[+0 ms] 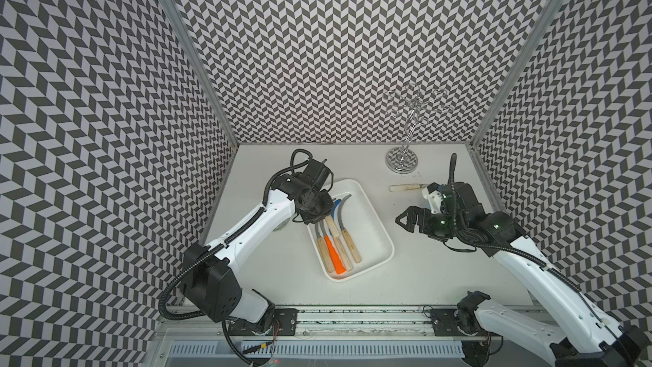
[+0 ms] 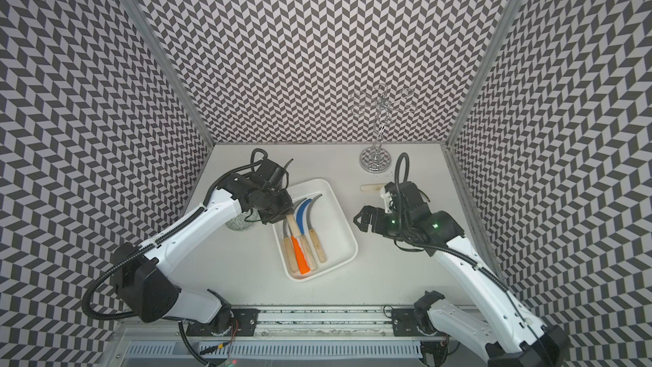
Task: Put small sickles into storage boxes
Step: Place the sickle in the storage box.
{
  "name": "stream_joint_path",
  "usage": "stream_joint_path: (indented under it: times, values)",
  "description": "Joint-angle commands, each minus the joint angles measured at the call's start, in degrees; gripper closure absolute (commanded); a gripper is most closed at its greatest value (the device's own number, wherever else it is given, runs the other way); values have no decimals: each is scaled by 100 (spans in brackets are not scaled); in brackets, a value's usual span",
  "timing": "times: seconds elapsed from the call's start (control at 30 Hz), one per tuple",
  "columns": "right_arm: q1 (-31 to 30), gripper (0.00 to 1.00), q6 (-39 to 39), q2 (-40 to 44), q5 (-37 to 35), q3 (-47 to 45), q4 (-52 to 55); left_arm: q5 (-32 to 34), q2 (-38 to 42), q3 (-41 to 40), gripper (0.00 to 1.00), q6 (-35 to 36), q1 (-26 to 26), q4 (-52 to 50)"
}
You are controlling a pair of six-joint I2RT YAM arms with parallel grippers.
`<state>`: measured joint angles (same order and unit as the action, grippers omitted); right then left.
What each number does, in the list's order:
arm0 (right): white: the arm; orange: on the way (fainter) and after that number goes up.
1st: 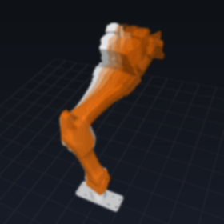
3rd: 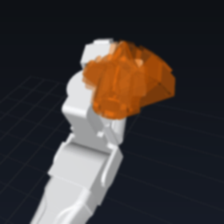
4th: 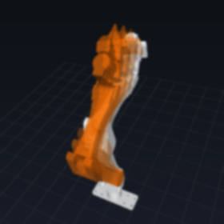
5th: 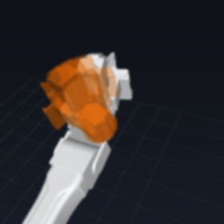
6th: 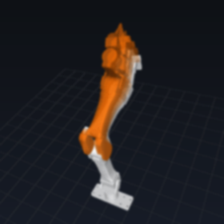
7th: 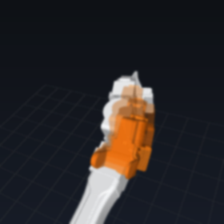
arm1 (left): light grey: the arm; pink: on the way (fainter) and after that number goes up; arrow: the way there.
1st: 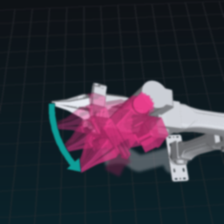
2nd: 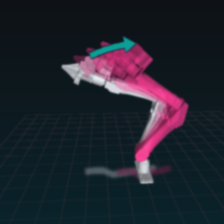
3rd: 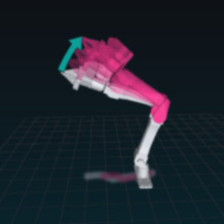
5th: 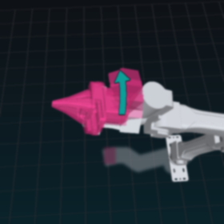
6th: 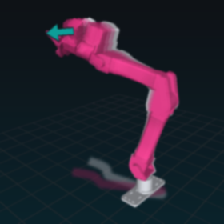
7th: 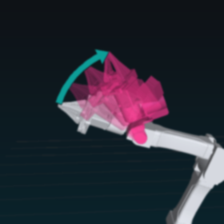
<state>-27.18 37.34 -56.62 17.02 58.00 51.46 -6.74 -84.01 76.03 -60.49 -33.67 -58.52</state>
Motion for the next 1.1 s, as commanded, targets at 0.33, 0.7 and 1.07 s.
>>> stream_joint_path:
  times: [0.33, 0.7, 1.07]
  values:
    - [325, 0, 197, 230, -97, -34, 31, -56, -7, -733, 100, -1156, -1114, 809]
    - [352, 0, 37, 280, -93, 54, 173, -114, -519, -762, 100, -1035, -1150, 1067]
    - [402, 0, 33, 349, -163, 107, 250, -218, -1336, -440, 100, -741, -1115, 1236]
